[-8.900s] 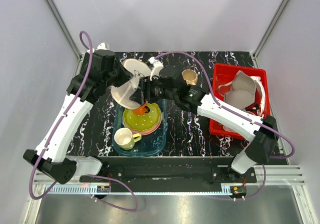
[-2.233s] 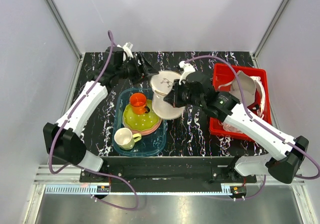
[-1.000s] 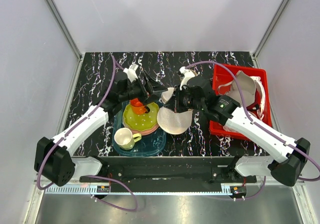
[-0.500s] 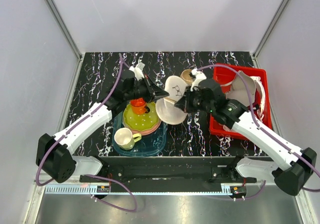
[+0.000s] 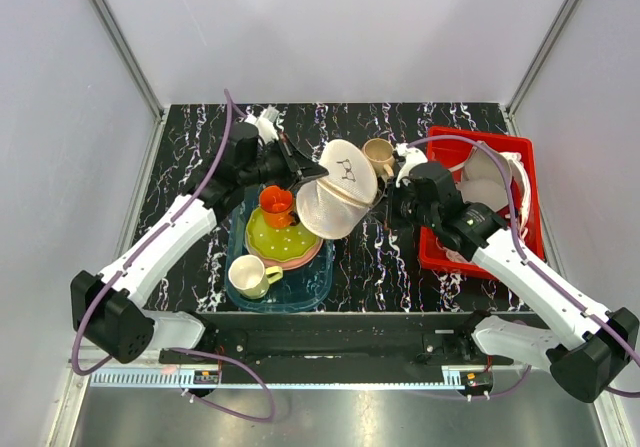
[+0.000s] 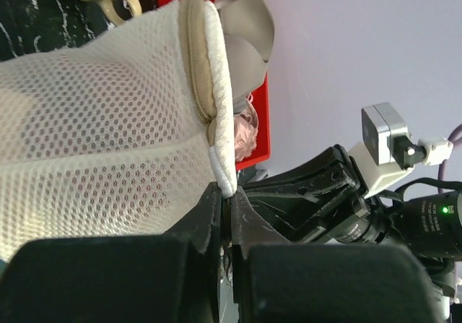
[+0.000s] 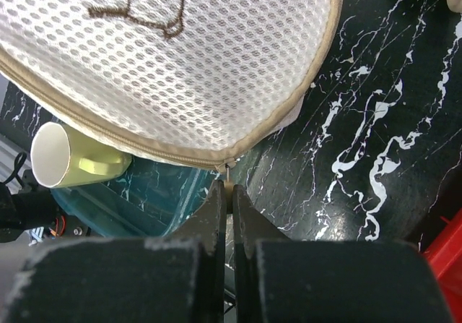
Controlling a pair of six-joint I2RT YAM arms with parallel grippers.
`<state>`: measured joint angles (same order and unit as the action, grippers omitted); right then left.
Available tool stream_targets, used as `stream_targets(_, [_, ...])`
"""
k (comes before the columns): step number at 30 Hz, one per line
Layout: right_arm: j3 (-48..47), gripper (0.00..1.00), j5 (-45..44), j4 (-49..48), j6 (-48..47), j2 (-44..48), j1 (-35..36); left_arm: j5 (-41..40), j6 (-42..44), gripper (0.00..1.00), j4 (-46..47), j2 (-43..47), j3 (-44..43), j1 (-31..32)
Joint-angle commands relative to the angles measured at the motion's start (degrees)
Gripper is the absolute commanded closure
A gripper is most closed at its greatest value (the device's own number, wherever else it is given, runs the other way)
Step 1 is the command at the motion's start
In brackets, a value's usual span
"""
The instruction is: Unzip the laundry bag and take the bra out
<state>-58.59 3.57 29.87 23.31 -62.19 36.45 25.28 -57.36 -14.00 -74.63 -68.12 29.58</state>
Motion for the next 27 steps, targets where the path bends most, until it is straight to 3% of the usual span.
stream_targets(1, [-1.35,1.0,1.51,1.78,-1.17,1.11,-0.5,-1.46,2.16,1.0,1.78,1.69,-4.92,-2.69])
stream_targets(8, [-2.41,1.0,12.67,-4.28,5.16,2.17,-0.32,1.0,4.72,0.98,0.11,-10.6,-14.49,-2.96])
stream_targets(10, [-2.41,1.0,13.56,-7.17,7.87,1.9,-0.41,2.14,5.41,0.74,-0.5,-15.0,-17.64,-2.6])
stream_targets(11, [-2.41,1.0,13.57,-8.15,8.76,1.29,-0.32,2.41,5.86,0.48,-1.89,-15.97,-18.8,-2.17])
stream_targets(12, [-2.58,1.0,13.65,-8.85,9.29,0.76,-0.41,2.49,6.29,0.4,-2.78,-17.2,-19.68,-1.9])
stream_targets(15, [-1.89,1.0,13.04,-11.14,10.7,-1.7,-0.32,1.01,8.14,0.26,-4.72,-15.91,-20.3,-1.28])
stream_targets(21, [0.13,1.0,13.92,-13.43,11.23,-4.25,-0.32,-3.48,9.46,0.21,-7.01,-5.98,-12.93,-1.28])
stream_targets(27, [0.93,1.0,13.13,-13.43,10.79,-3.64,-0.41,-1.29,5.16,0.21,-0.78,1.42,-0.99,1.09])
